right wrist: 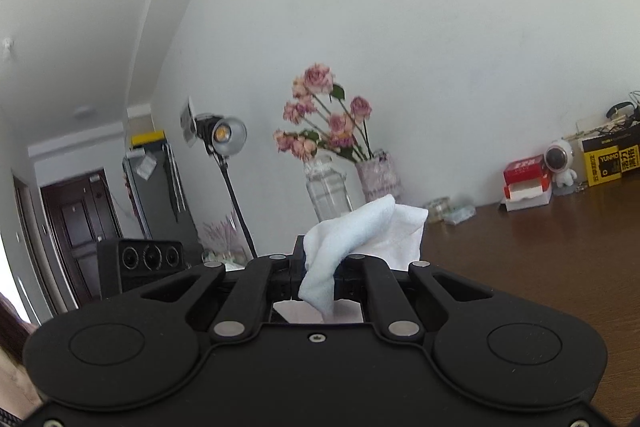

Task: Clean container

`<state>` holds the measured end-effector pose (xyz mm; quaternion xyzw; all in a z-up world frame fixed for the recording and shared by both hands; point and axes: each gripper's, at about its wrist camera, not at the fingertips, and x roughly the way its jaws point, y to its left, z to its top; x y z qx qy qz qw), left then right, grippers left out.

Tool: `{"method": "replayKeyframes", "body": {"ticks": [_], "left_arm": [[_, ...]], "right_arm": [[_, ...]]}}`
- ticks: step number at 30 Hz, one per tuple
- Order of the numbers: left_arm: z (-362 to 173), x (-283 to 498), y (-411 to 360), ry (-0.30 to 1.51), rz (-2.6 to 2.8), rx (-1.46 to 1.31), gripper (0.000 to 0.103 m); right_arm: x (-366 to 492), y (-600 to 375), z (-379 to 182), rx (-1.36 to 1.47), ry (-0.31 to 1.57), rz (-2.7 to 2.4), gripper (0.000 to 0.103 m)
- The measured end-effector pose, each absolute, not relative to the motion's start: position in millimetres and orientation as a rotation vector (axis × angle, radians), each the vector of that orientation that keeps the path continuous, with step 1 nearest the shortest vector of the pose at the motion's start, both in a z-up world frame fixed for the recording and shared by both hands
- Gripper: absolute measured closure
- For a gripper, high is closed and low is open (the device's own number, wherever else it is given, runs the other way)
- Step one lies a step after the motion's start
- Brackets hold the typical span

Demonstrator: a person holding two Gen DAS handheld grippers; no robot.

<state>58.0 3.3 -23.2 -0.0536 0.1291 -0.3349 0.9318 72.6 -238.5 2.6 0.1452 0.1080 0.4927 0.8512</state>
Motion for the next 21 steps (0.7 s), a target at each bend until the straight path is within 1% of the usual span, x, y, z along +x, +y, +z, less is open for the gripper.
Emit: {"method": "replayKeyframes", "body": {"ticks": [3, 10, 17, 21], "left_arm": [[-29.5, 55.4, -6.7, 0.265, -0.652, 0.001, 0.07], [-42.1, 54.6, -14.2, 0.244, -0.603, 0.062, 0.07], [-41.9, 52.2, -14.9, 0.228, -0.585, 0.092, 0.07], [-43.3, 53.3, -15.8, 0.224, -0.577, 0.106, 0.07]], "right_arm": [[65.4, -218.9, 10.6, 0.224, 0.268, 1.068, 0.096], [46.7, -198.3, 24.4, 0.131, 0.289, 1.033, 0.096], [84.4, -218.9, -0.4, 0.169, 0.448, 0.87, 0.096], [80.7, -222.7, -1.4, 0.199, 0.478, 0.9, 0.096]]}}
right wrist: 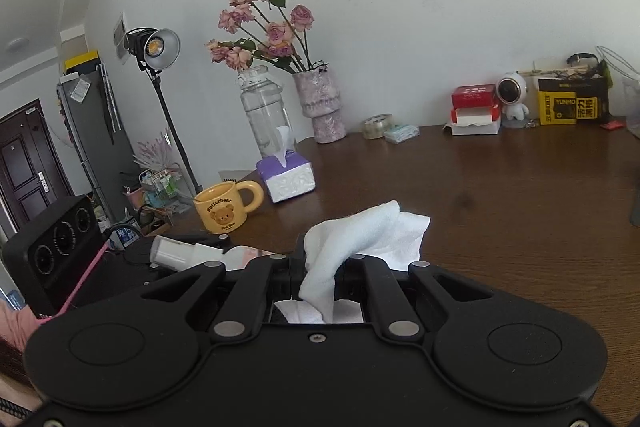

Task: Clean container

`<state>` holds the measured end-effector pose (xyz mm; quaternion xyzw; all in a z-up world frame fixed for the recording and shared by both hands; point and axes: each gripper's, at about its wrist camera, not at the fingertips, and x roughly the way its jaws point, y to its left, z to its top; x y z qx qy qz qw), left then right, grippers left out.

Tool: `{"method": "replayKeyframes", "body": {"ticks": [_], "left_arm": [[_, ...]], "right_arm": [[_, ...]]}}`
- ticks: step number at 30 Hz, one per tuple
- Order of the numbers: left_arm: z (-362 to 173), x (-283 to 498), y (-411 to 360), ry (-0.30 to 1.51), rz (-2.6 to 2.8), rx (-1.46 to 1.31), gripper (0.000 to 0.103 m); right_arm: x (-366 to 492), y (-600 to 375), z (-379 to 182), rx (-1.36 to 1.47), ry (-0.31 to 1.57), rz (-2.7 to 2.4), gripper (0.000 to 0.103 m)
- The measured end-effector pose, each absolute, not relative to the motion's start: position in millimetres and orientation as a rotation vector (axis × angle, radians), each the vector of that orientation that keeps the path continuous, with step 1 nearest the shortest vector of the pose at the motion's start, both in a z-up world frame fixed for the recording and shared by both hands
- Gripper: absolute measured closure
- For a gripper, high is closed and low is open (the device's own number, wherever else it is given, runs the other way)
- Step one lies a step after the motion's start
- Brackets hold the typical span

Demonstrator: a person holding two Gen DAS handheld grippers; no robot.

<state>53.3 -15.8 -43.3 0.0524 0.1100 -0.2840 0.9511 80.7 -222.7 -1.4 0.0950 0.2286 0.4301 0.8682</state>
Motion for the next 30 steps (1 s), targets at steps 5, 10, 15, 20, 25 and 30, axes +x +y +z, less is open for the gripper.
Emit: {"method": "replayKeyframes", "body": {"ticks": [5, 10, 15, 20, 25, 30], "left_arm": [[-46.6, 57.0, -18.9, 0.227, -0.565, 0.11, 0.07], [-44.1, 52.5, -23.1, 0.208, -0.582, 0.122, 0.07], [-43.1, 49.7, -25.7, 0.212, -0.591, 0.128, 0.07], [-40.2, 49.2, -25.3, 0.197, -0.595, 0.118, 0.07], [-35.2, 50.8, -25.5, 0.177, -0.606, 0.102, 0.07], [-33.2, 53.7, -24.1, 0.18, -0.615, 0.069, 0.07]], "right_arm": [[64.1, -216.4, 17.3, 0.269, 0.475, 1.04, 0.096], [63.9, -215.8, 21.6, 0.244, 0.45, 1.018, 0.096], [87.6, -228.3, 4.5, 0.248, 0.49, 0.899, 0.096], [102.0, -235.7, -16.0, 0.261, 0.542, 0.837, 0.096], [106.4, -237.5, -32.5, 0.3, 0.576, 0.832, 0.096], [106.3, -236.2, -42.7, 0.33, 0.597, 0.842, 0.096]]}}
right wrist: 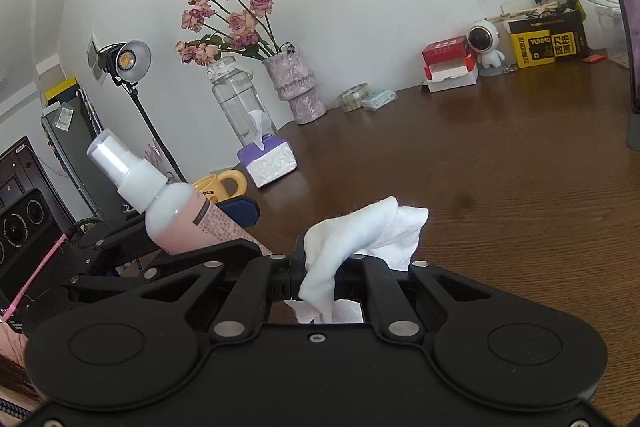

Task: Clean container
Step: 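Wipe the bottle body with the tissue in the right gripper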

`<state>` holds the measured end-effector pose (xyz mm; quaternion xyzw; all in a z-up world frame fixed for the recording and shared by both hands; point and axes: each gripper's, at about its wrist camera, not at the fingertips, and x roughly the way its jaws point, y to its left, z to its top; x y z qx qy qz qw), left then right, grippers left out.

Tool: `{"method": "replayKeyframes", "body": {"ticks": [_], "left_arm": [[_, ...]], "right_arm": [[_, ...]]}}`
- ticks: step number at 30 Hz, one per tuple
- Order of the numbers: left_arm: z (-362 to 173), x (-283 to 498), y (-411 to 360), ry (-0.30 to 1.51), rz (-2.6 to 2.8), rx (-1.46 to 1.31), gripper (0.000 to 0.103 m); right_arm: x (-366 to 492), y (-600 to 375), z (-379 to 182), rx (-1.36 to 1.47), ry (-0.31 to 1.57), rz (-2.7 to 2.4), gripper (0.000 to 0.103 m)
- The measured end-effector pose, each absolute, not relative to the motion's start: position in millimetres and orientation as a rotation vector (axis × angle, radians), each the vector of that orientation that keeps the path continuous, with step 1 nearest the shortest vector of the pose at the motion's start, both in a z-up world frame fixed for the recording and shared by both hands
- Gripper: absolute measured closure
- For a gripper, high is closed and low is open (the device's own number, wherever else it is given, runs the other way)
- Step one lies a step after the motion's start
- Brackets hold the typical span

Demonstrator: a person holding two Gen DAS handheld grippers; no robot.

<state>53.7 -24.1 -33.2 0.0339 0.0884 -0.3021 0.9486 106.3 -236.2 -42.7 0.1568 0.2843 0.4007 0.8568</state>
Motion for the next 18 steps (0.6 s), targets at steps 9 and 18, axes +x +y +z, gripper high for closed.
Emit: {"method": "replayKeyframes", "body": {"ticks": [9, 18], "left_arm": [[-27.5, 65.9, -14.1, 0.204, -0.596, -0.039, 0.07], [-30.8, 70.7, -12.7, 0.264, -0.537, -0.009, 0.07]], "right_arm": [[86.6, -220.7, -55.2, 0.357, 0.604, 0.95, 0.096], [56.3, -219.1, -38.7, 0.144, 0.54, 0.956, 0.096]]}}
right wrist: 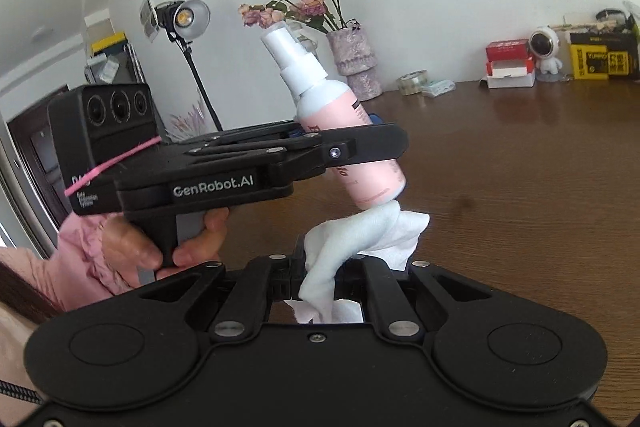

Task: Clean container
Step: 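Wipe the bottle body with the tissue in the right gripper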

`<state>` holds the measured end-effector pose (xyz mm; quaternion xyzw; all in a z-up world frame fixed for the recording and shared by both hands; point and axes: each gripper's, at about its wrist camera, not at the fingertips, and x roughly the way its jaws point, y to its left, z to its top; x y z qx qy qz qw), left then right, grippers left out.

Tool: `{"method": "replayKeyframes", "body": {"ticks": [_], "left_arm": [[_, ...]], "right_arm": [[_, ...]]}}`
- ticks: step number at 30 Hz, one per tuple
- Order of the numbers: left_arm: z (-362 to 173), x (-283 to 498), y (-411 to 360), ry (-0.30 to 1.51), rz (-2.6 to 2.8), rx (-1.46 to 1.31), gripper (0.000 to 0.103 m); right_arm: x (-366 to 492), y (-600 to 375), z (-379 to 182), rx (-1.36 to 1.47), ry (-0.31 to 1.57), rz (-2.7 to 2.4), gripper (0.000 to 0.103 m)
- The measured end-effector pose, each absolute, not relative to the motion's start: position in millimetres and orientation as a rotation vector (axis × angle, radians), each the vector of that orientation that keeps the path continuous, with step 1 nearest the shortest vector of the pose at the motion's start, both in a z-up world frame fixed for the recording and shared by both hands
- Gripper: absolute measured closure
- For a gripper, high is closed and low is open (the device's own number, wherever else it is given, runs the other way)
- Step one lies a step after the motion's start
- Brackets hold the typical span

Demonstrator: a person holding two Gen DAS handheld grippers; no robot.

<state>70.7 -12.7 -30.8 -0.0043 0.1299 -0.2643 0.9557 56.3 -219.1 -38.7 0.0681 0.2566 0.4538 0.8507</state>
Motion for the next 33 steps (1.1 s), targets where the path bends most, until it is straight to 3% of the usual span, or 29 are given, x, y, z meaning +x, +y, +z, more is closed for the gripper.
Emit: {"method": "replayKeyframes", "body": {"ticks": [5, 10, 19, 33], "left_arm": [[-41.8, 77.3, -17.2, 0.339, -0.493, 0.089, 0.07], [-47.3, 70.8, -38.1, 0.336, -0.508, 0.189, 0.07], [-50.1, 61.3, -46.6, 0.317, -0.525, 0.293, 0.07], [-48.0, 57.0, -45.5, 0.318, -0.529, 0.296, 0.07]], "right_arm": [[35.0, -234.2, -4.1, 0.013, 0.345, 0.908, 0.096], [5.9, -196.5, 30.1, -0.304, 0.143, 1.0, 0.096], [0.3, -149.0, 22.1, -0.769, 0.101, 0.923, 0.096], [8.9, -146.4, 4.8, -0.873, 0.134, 0.916, 0.096]]}}
